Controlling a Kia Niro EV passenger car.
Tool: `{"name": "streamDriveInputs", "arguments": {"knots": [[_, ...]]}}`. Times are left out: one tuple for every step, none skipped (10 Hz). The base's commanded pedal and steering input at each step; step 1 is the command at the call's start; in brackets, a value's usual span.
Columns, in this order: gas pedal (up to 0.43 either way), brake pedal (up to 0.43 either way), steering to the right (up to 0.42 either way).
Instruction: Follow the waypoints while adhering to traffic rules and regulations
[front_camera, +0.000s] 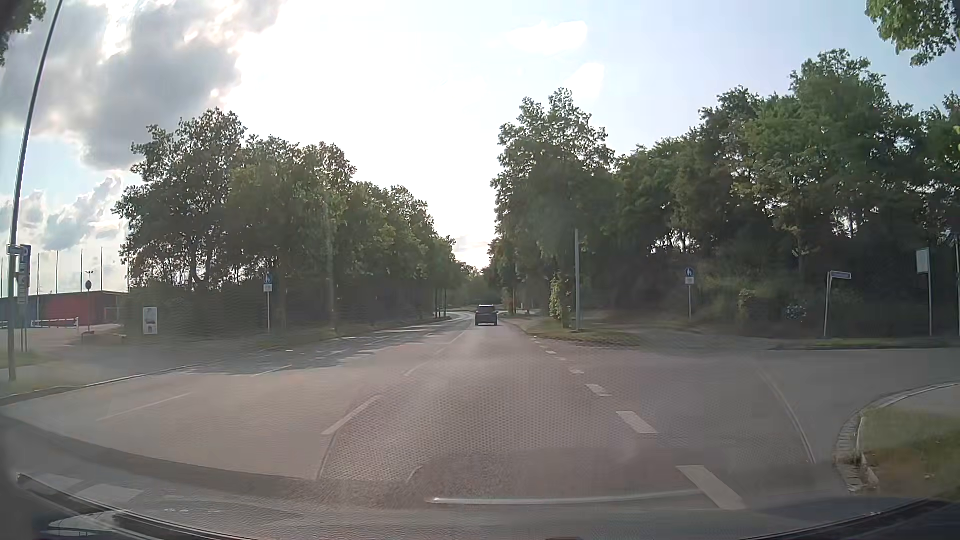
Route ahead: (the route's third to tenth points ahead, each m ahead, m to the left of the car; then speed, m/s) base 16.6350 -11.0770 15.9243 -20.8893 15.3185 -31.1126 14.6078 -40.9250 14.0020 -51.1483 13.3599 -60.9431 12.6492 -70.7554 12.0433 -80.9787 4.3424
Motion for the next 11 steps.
{"name": "streamDriveInputs", "arguments": {"knots": [[0.000,0.207,0.131],[0.000,0.195,0.133],[0.000,0.159,0.141],[0.000,0.128,0.160],[0.000,0.098,0.192],[0.000,0.006,0.216],[0.000,0.012,0.236],[0.000,0.012,0.264],[0.000,0.012,0.286],[0.000,0.012,0.290],[0.000,0.012,0.290]]}}
